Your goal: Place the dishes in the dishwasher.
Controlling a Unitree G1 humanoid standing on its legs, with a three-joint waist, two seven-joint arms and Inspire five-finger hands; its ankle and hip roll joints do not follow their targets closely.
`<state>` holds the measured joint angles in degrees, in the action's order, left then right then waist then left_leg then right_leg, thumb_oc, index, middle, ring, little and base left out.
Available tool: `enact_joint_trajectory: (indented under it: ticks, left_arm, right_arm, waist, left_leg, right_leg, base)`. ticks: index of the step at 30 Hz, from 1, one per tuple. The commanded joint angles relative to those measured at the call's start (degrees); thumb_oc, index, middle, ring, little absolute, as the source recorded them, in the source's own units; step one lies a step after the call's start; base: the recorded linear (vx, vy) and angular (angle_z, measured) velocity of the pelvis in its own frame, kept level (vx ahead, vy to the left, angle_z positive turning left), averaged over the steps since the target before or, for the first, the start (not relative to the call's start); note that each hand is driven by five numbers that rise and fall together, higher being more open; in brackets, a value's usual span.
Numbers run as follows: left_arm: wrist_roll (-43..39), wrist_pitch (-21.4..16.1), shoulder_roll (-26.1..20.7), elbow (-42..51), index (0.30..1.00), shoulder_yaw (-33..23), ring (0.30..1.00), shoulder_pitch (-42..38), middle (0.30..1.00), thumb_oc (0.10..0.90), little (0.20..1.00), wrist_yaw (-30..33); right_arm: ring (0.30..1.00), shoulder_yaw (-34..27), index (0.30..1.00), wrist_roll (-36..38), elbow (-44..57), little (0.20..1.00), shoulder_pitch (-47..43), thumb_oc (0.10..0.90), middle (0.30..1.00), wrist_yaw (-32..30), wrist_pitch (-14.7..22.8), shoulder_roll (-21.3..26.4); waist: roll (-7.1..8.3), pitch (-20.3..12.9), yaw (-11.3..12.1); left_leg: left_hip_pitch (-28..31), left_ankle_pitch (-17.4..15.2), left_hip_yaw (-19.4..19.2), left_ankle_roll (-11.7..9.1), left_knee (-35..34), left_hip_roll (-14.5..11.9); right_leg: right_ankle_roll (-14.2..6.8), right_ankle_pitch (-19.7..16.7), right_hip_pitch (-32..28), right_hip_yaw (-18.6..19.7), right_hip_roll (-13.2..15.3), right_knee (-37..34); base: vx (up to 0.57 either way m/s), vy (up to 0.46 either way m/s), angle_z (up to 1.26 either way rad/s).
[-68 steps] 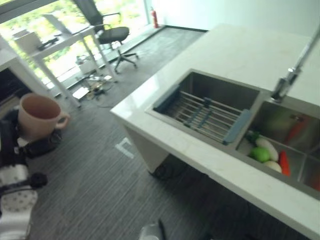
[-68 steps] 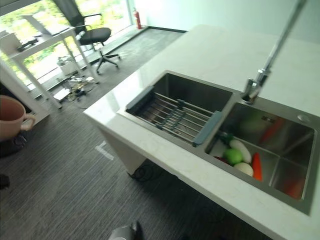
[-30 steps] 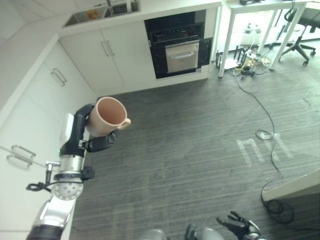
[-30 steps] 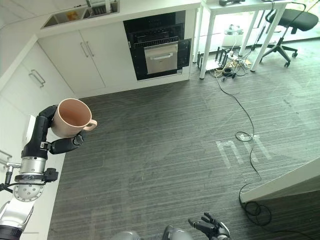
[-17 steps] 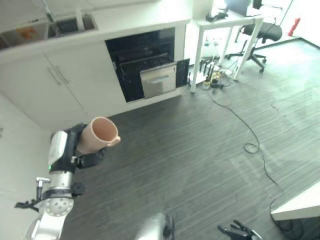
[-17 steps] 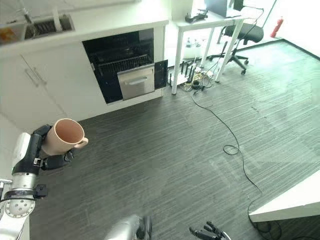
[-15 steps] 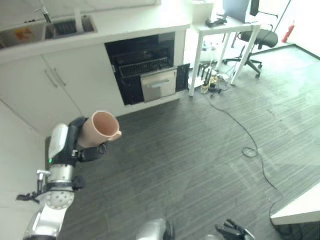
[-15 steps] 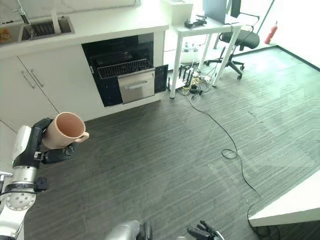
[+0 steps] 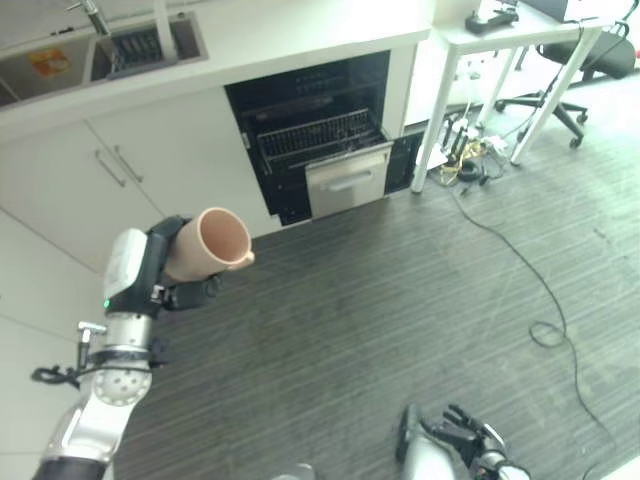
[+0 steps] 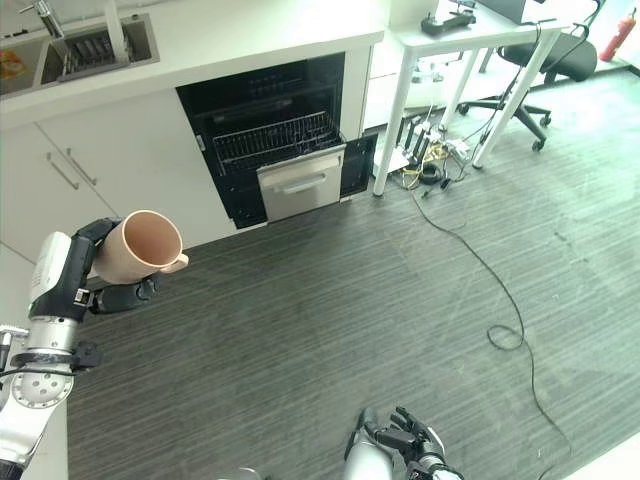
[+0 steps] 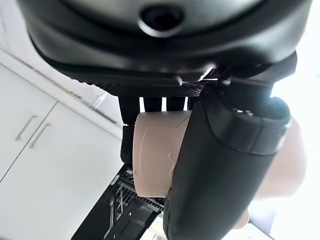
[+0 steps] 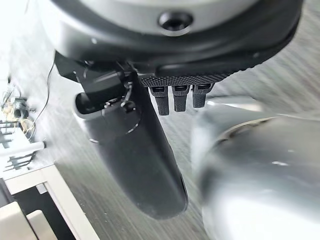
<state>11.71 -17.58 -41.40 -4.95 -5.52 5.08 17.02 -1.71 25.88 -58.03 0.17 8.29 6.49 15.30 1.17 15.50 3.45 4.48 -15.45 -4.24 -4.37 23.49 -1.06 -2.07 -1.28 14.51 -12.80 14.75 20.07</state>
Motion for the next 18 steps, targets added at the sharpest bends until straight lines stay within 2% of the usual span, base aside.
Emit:
enact_joint_trajectory:
  ticks: [1,2,3,4,5,6,8,9,11,12,13,14,15,16,17,18]
  left_arm:
    - [0.5,-1.4,-1.5,11.1,0.300,-5.4,0.300,-5.9,0.300,0.400,0.300,3.0]
    - [0.3,-2.0,-1.6,10.9,0.300,-5.7,0.300,-6.0,0.300,0.400,0.300,3.0]
    - [-0.1,-2.4,-1.8,10.7,0.300,-5.5,0.300,-6.2,0.300,0.400,0.300,3.0]
    - [-1.4,-3.0,-2.8,10.3,0.300,-5.0,0.300,-7.2,0.300,0.400,0.300,2.6]
    - [-1.7,-3.2,-3.0,10.2,0.300,-4.6,0.300,-7.6,0.300,0.400,0.300,2.6]
    - [-1.6,-2.9,-2.9,10.2,0.300,-4.2,0.300,-7.7,0.300,0.400,0.300,2.9]
    - [-1.2,-2.4,-2.4,10.6,0.300,-4.2,0.300,-7.3,0.300,0.400,0.300,3.0]
    - [-1.0,-2.2,-2.0,11.0,0.300,-4.1,0.300,-7.3,0.300,0.400,0.300,2.9]
    - [-0.7,-1.8,-1.5,12.2,0.300,-4.0,0.300,-6.6,0.300,0.400,0.300,3.3]
    - [-0.4,-2.0,-1.1,12.6,0.300,-4.1,0.300,-6.3,0.300,0.400,0.300,3.3]
    - [0.1,-2.6,-0.6,12.5,0.300,-4.3,0.300,-6.0,0.300,0.400,0.300,3.3]
    - [1.1,-1.6,0.2,13.4,0.300,-5.1,0.300,-3.9,0.300,0.400,0.300,4.8]
    - [1.2,-1.6,0.2,13.3,0.300,-5.7,0.300,-3.5,0.300,0.400,0.300,5.0]
    - [1.1,-1.7,0.2,13.3,0.300,-5.9,0.300,-3.3,0.300,0.400,0.300,5.1]
    - [1.5,-2.4,-0.4,11.8,0.300,-7.0,0.300,-2.8,0.300,0.400,0.300,5.8]
    - [1.6,-2.5,-0.6,11.6,0.300,-7.4,0.300,-2.8,0.300,0.400,0.300,5.8]
  right_arm:
    - [0.900,3.0,0.900,1.8,0.8,0.900,-0.8,0.800,0.900,-0.6,1.7,3.2]
    - [0.900,2.8,0.900,2.4,-0.2,0.900,-0.8,0.800,0.900,-0.1,3.0,3.8]
    - [0.900,2.4,0.900,2.5,-0.9,0.900,-0.7,0.800,0.900,0.2,3.8,4.2]
    - [0.900,1.0,0.900,2.9,-2.4,0.900,-0.2,0.800,0.900,0.8,5.1,5.1]
    - [0.900,0.1,0.900,3.3,-3.3,0.900,0.0,0.800,0.900,1.3,5.6,5.6]
    - [0.900,-0.4,0.900,3.6,-3.7,0.900,0.0,0.800,0.900,1.4,5.2,6.2]
    - [0.900,-0.5,0.900,3.4,-4.4,0.900,0.0,0.800,0.900,1.7,5.1,6.3]
    - [0.900,-0.5,0.900,3.3,-4.6,0.900,0.0,0.800,0.900,1.7,5.2,6.2]
    - [0.900,-0.5,0.900,2.5,-5.1,0.900,0.4,0.800,0.900,1.4,5.5,5.5]
    - [0.900,-0.3,0.900,2.4,-5.8,0.900,0.4,0.800,0.900,1.1,6.1,4.9]
    - [0.900,-0.5,0.900,2.3,-6.1,0.900,0.4,0.800,0.900,0.9,6.3,4.4]
    - [0.900,-0.1,0.900,1.6,-5.1,0.900,0.2,0.800,0.900,0.0,5.3,3.8]
    - [0.900,0.0,0.900,1.9,-4.9,0.900,0.4,0.800,0.900,0.2,5.1,3.6]
    - [0.900,0.0,0.900,2.0,-4.8,0.900,0.5,0.800,0.900,0.4,5.0,3.5]
    - [0.900,0.7,0.900,-0.5,-3.4,0.900,1.0,0.800,0.900,0.7,4.2,2.9]
    - [0.900,1.0,0.900,-0.9,-3.1,0.900,1.1,0.800,0.900,0.5,4.0,2.7]
  waist:
    - [-0.87,-4.0,-0.3]
    - [-1.07,-3.8,-0.5]
    - [-1.60,-3.8,-1.0]
    - [-2.46,-3.7,-2.1]
    - [-2.62,-3.6,-2.4]
    - [-2.95,-3.3,-1.7]
    - [-3.28,-3.3,-0.8]
    - [-3.52,-3.2,-0.6]
    - [-4.22,-2.5,0.2]
    - [-3.89,-2.2,0.5]
    - [-3.75,-2.4,0.5]
    - [-4.16,-2.4,1.6]
    - [-4.34,-2.9,1.7]
    - [-4.45,-2.6,1.7]
    - [-5.16,-3.2,1.9]
    - [-5.38,-3.3,2.1]
  left_leg:
    - [3.0,10.0,-0.4,0.4,-6.3,-9.5]
    - [1.9,13.4,-2.7,-0.3,-5.4,-10.9]
    - [1.3,14.8,-4.7,-0.9,-4.8,-12.2]
    - [-0.5,16.1,-9.4,-2.6,-2.6,-14.5]
    - [-1.2,16.4,-10.7,-2.9,-1.2,-14.9]
    - [-2.7,13.1,-8.7,-1.7,-0.7,-9.9]
    - [-3.8,8.8,-7.7,0.8,-2.9,-2.7]
    - [-4.3,7.0,-8.7,2.0,-5.4,0.3]
    - [-8.2,5.8,-10.9,4.3,-6.3,4.5]
    - [-10.4,6.5,-13.7,5.0,-6.3,5.1]
    - [-10.8,6.0,-15.3,5.0,-6.3,3.7]
    - [-13.1,7.8,-13.2,5.7,-6.3,4.5]
    - [-12.4,6.2,-12.1,5.6,-6.3,4.5]
    - [-12.7,7.4,-13.5,6.2,-6.3,4.1]
    - [-12.4,6.7,-12.8,6.2,-6.3,2.6]
    - [-12.3,6.5,-12.5,6.3,-6.3,2.2]
  right_leg:
    - [-6.8,3.6,-4.2,-2.0,-0.1,-2.9]
    - [-5.3,4.9,-5.4,-3.9,-1.1,-2.9]
    - [-4.5,5.9,-6.2,-5.3,-1.8,-2.9]
    - [-3.6,8.5,-8.0,-7.8,-2.5,-2.9]
    - [-2.9,9.2,-8.7,-9.1,-2.7,-2.9]
    - [-2.5,9.5,-9.3,-9.2,-3.2,-2.9]
    - [-2.9,9.6,-9.5,-8.7,-4.0,-2.9]
    - [-3.1,9.9,-9.8,-8.9,-4.4,-2.9]
    - [-3.3,9.3,-10.2,-9.6,-5.4,-2.9]
    - [-3.3,10.0,-11.2,-9.4,-5.5,-2.9]
    - [-3.6,11.6,-12.2,-8.9,-5.7,-2.9]
    - [-3.1,11.6,-12.3,-8.4,-7.3,-2.9]
    - [-3.5,13.0,-13.0,-7.7,-7.8,-2.9]
    - [-3.1,12.1,-12.7,-8.8,-7.7,-2.9]
    - [-2.6,13.2,-13.9,-10.0,-9.4,-2.9]
    - [-2.6,13.4,-14.5,-10.2,-10.0,-2.9]
  base:
    - [0.76,-1.071,0.20]
    - [0.21,-0.399,0.69]
    - [0.30,-0.474,0.74]
    - [0.23,-0.352,0.92]
    - [0.28,-0.345,1.06]
    - [0.20,-0.176,1.28]
    - [0.21,-0.072,0.19]
    - [0.08,-0.002,-0.82]
    - [0.07,0.009,-0.40]
    - [0.20,0.003,-0.32]
    - [0.15,0.058,-0.34]
    - [0.21,0.086,-0.30]
    - [0.05,0.080,0.21]
    - [0.12,0.051,-0.27]
    - [0.04,0.041,-0.35]
    - [0.26,0.056,-0.56]
